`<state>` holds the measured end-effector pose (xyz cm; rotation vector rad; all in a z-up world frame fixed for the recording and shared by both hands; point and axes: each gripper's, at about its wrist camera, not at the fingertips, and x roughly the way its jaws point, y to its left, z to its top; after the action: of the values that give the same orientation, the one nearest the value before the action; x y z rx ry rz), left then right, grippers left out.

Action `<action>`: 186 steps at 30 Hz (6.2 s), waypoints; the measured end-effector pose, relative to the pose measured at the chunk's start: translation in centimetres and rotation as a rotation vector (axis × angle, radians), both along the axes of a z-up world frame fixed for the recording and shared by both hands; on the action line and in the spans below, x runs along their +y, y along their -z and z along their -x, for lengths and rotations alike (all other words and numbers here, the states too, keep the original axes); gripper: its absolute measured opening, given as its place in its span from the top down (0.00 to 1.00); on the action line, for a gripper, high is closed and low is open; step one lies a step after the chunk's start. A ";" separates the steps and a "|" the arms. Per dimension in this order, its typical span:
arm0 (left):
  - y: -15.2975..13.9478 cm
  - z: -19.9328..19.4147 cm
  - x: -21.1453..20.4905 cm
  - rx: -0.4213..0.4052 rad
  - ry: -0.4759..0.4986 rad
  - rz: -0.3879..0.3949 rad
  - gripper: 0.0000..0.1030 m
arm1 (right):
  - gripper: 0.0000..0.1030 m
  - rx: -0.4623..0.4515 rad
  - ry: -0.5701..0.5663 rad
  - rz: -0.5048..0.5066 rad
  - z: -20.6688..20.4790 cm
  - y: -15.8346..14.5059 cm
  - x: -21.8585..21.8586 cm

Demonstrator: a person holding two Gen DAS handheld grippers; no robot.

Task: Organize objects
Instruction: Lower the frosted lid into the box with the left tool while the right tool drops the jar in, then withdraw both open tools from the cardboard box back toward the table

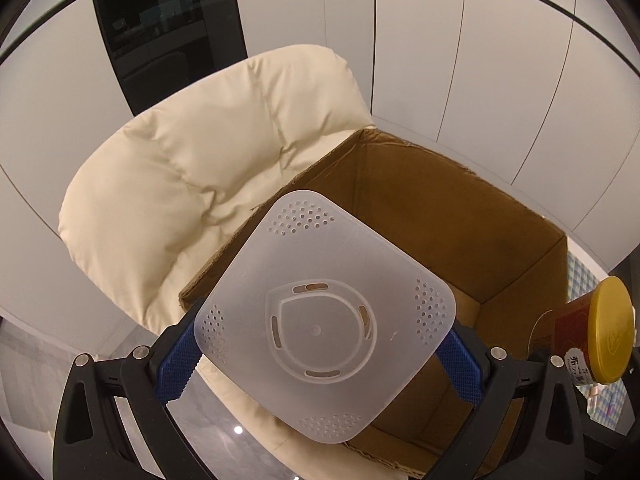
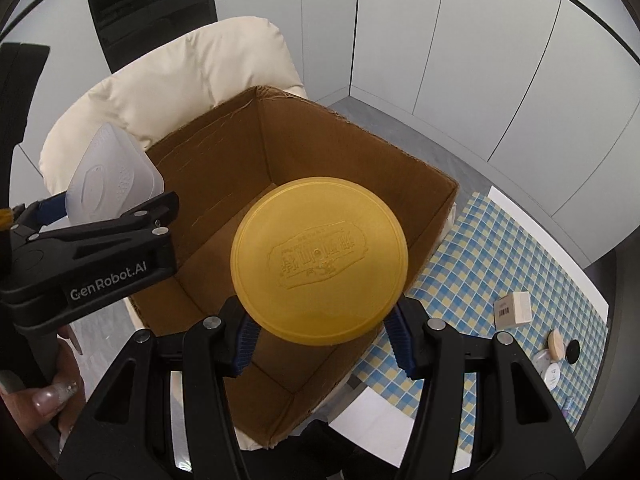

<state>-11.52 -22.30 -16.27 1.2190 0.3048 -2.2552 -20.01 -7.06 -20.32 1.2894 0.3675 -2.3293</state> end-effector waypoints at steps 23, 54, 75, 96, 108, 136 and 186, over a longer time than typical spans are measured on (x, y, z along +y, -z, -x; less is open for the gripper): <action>-1.3 0.5 1.0 0.003 -0.002 0.060 0.00 | 0.03 0.089 0.020 0.046 0.3 -1.1 0.1; -2.3 -1.6 2.1 0.047 0.006 0.006 0.00 | 0.03 0.085 0.036 0.052 -0.8 -2.0 1.7; -5.7 -8.2 5.6 0.087 0.017 0.054 0.01 | 0.03 0.115 0.070 0.074 -5.8 -4.9 5.4; -6.8 -17.3 11.2 0.099 0.036 0.041 0.01 | 0.03 0.085 0.119 0.113 -15.1 -5.5 10.7; -7.3 -21.5 12.7 0.099 0.033 0.013 0.01 | 0.03 0.112 0.140 0.106 -19.5 -6.0 12.6; -4.3 -27.8 17.2 0.103 0.082 -0.058 0.01 | 0.03 0.062 0.096 0.050 -28.1 -3.8 17.0; -3.6 -20.8 24.4 0.058 0.334 -0.073 0.01 | 0.03 0.039 0.386 0.066 -27.2 -3.0 27.3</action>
<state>9.31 2.13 -12.63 1.3246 0.2205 -2.5874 7.21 20.20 -17.35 1.3840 0.0531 -2.6591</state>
